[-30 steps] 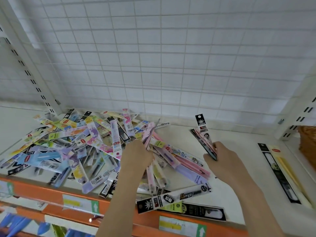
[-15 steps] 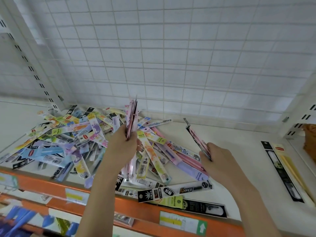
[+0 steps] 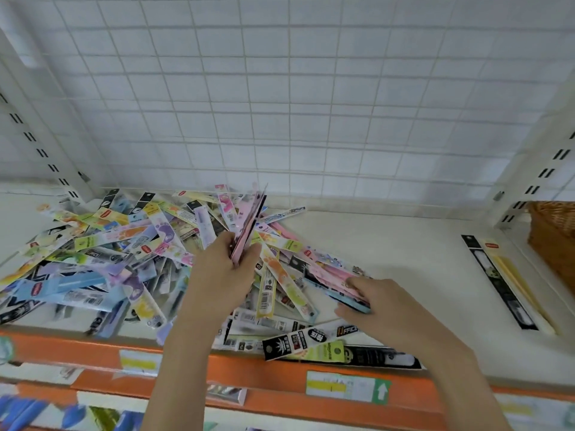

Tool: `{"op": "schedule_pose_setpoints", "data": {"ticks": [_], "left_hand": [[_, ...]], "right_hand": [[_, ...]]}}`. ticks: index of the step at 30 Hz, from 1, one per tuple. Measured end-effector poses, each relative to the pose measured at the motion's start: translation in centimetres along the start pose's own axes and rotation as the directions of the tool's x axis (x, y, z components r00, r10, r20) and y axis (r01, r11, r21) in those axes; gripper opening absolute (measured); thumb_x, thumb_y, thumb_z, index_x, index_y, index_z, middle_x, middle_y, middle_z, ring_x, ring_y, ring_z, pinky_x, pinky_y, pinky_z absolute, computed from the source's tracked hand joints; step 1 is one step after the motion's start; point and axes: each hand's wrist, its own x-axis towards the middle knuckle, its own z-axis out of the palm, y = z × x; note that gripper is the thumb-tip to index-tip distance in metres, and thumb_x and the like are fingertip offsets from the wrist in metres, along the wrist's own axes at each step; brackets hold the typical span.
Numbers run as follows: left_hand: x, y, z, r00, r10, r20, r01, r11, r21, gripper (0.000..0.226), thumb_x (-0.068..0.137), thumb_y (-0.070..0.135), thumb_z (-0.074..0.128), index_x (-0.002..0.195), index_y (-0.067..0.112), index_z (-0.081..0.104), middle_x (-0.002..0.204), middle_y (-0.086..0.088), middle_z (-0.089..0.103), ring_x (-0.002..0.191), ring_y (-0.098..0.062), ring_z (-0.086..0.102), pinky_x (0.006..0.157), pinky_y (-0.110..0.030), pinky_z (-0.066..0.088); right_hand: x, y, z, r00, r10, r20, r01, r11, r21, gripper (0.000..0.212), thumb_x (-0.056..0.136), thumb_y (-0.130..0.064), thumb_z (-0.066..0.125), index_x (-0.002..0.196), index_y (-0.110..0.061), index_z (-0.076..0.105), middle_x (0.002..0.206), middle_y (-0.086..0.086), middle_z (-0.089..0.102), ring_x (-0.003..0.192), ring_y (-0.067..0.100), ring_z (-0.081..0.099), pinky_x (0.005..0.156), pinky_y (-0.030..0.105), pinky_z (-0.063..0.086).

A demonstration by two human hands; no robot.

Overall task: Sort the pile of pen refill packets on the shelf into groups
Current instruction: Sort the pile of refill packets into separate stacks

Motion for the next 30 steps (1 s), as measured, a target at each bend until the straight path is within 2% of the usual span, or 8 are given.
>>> {"op": "schedule_pose_setpoints", "data": {"ticks": [4, 8, 13, 17, 21, 24, 28, 30], "left_hand": [[-0.1, -0.8, -0.8, 1.000, -0.008, 0.012, 0.007, 0.998, 0.064, 0.031, 0.090, 0.032, 0.057, 0.066, 0.016, 0.046, 0.052, 0.001, 0.043, 0.047, -0.015, 0.040, 0.047, -0.025, 0.030], [-0.8, -1.9, -1.9, 0.999, -0.032, 0.012, 0.031, 0.997, 0.075, 0.026, 0.090, 0.034, 0.056, 0.070, 0.018, 0.050, 0.058, -0.002, 0.051, 0.052, -0.017, 0.046, 0.050, -0.026, 0.033], [-1.8, -2.8, -3.6, 0.998, -0.066, -0.020, 0.068, 0.992, 0.110, 0.032, 0.091, 0.033, 0.056, 0.064, 0.018, 0.047, 0.052, 0.000, 0.045, 0.048, -0.016, 0.042, 0.048, -0.026, 0.030], [-2.7, -2.8, -4.5, 0.994, -0.079, -0.073, 0.087, 0.989, 0.116, 0.037, 0.091, 0.031, 0.057, 0.059, 0.020, 0.042, 0.049, 0.002, 0.041, 0.047, -0.015, 0.039, 0.046, -0.026, 0.026], [-3.9, -3.0, -4.7, 0.992, -0.096, -0.081, 0.106, 0.986, 0.129, 0.034, 0.090, 0.030, 0.058, 0.062, 0.018, 0.044, 0.048, 0.001, 0.042, 0.046, -0.016, 0.040, 0.046, -0.028, 0.029], [-4.8, -2.9, -4.7, 0.988, -0.109, -0.107, 0.123, 0.983, 0.135, 0.031, 0.091, 0.030, 0.056, 0.065, 0.017, 0.046, 0.049, 0.000, 0.043, 0.046, -0.016, 0.040, 0.046, -0.028, 0.028], [-6.2, -2.6, -4.1, 0.984, -0.115, -0.133, 0.135, 0.978, 0.160, 0.027, 0.090, 0.031, 0.058, 0.070, 0.015, 0.050, 0.053, -0.001, 0.049, 0.049, -0.017, 0.045, 0.047, -0.026, 0.031], [-6.9, -2.7, -3.6, 0.982, -0.131, -0.134, 0.151, 0.976, 0.155, 0.029, 0.089, 0.031, 0.059, 0.068, 0.016, 0.047, 0.053, -0.001, 0.047, 0.048, -0.017, 0.044, 0.046, -0.027, 0.030]], "right_hand": [[-0.4, -0.3, 0.7, 0.993, 0.011, 0.122, -0.016, 0.999, 0.037, 0.042, 0.078, -0.055, 0.066, 0.100, -0.021, 0.060, 0.096, 0.004, 0.067, 0.082, 0.018, 0.062, 0.071, 0.030, 0.046], [-0.4, -0.7, 1.4, 0.993, 0.049, 0.106, -0.056, 0.997, 0.057, 0.043, 0.079, -0.053, 0.067, 0.110, -0.024, 0.061, 0.102, -0.002, 0.069, 0.091, 0.016, 0.064, 0.086, 0.032, 0.051], [-0.3, -1.9, 0.7, 0.997, 0.047, 0.055, -0.048, 0.999, 0.015, 0.025, 0.084, -0.045, 0.066, 0.073, -0.030, 0.049, 0.068, -0.011, 0.050, 0.061, 0.006, 0.046, 0.057, 0.024, 0.033], [0.0, -2.3, 0.2, 1.000, 0.004, -0.007, -0.004, 1.000, 0.019, 0.022, 0.083, -0.046, 0.066, 0.089, -0.025, 0.060, 0.082, -0.008, 0.060, 0.077, 0.014, 0.058, 0.069, 0.026, 0.045], [-0.1, -2.3, -0.6, 0.997, 0.005, -0.078, -0.002, 0.999, 0.036, 0.027, 0.086, -0.046, 0.062, 0.076, -0.022, 0.052, 0.069, -0.004, 0.049, 0.060, 0.012, 0.047, 0.055, 0.027, 0.035], [-0.3, -2.1, -0.7, 0.995, 0.003, -0.096, 0.001, 0.999, 0.040, 0.027, 0.091, -0.044, 0.055, 0.080, -0.021, 0.047, 0.067, -0.004, 0.052, 0.059, 0.014, 0.049, 0.054, 0.028, 0.035], [-0.8, -1.7, -0.7, 0.993, -0.017, -0.113, 0.026, 0.997, 0.072, 0.022, 0.097, -0.036, 0.047, 0.108, -0.018, 0.048, 0.093, 0.001, 0.069, 0.078, 0.023, 0.061, 0.069, 0.033, 0.047], [-1.0, -1.2, -0.3, 0.988, -0.017, -0.155, 0.022, 0.999, 0.031, 0.025, 0.098, -0.036, 0.043, 0.115, -0.017, 0.047, 0.087, 0.000, 0.065, 0.077, 0.025, 0.059, 0.067, 0.034, 0.045]]}}
